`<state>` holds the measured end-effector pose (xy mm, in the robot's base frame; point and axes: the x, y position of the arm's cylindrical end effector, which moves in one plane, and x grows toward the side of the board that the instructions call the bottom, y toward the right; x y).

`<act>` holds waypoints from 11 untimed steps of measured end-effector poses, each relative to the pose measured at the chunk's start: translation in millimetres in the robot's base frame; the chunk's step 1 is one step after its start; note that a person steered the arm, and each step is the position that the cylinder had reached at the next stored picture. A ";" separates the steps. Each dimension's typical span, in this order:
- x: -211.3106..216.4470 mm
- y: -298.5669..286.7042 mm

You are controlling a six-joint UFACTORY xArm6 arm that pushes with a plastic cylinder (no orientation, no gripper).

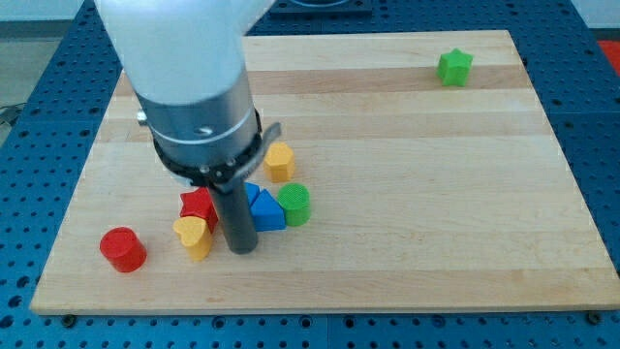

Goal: Place the red star and yellow heart towards up

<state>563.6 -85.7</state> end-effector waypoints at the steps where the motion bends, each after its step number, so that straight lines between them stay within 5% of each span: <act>1: 0.4 2.1; 4: 39.5 -16.1; 5: 33.8 -55.4; 9: -20.6 -58.2; 11: 27.4 10.4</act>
